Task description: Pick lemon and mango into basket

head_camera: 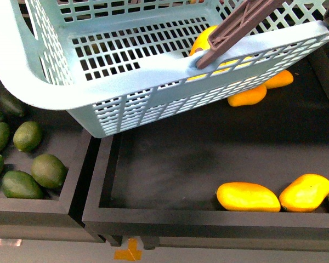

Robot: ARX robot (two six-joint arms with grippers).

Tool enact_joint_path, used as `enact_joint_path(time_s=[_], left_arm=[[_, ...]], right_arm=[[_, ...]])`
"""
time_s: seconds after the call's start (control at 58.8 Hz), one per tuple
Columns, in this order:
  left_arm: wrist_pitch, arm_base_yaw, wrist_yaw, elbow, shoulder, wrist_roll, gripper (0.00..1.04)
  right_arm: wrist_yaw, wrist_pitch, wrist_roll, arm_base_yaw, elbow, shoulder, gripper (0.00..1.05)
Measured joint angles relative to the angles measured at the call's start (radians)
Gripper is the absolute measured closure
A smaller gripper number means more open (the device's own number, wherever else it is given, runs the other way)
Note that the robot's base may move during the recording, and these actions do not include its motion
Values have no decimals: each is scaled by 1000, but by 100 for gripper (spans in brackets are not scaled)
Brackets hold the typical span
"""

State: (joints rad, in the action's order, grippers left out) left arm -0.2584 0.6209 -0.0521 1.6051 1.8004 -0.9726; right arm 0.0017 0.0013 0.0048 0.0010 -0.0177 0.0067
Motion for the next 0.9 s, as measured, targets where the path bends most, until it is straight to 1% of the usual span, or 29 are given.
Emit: enact_joint_path(time_s=[0.119, 0.187, 0.221, 0.238, 0.272, 0.408, 0.459, 0.595, 0.901], left_arm=[[0, 0, 0, 0, 0, 0, 100], [0, 0, -1, 0, 0, 0, 100], [0, 0, -1, 0, 0, 0, 100], [0, 0, -1, 0, 0, 0, 100], [0, 0, -1, 0, 0, 0, 100], [0, 0, 0, 0, 0, 0, 100], [0, 10, -4, 0, 0, 1, 100], [0, 13, -27, 0, 0, -12, 100], [0, 6, -2, 0, 0, -7, 100]], right_arm=[[0, 0, 0, 0, 0, 0, 61], [0, 0, 0, 0, 0, 0, 47], [0, 0, 0, 0, 0, -1, 39], [0, 0, 0, 0, 0, -1, 37], [0, 0, 0, 0, 0, -1, 30], [2, 0, 0, 0, 0, -1, 7], [2, 0, 0, 0, 0, -1, 9], [2, -1, 0, 0, 0, -2, 9], [1, -2, 0, 0, 0, -4, 9]])
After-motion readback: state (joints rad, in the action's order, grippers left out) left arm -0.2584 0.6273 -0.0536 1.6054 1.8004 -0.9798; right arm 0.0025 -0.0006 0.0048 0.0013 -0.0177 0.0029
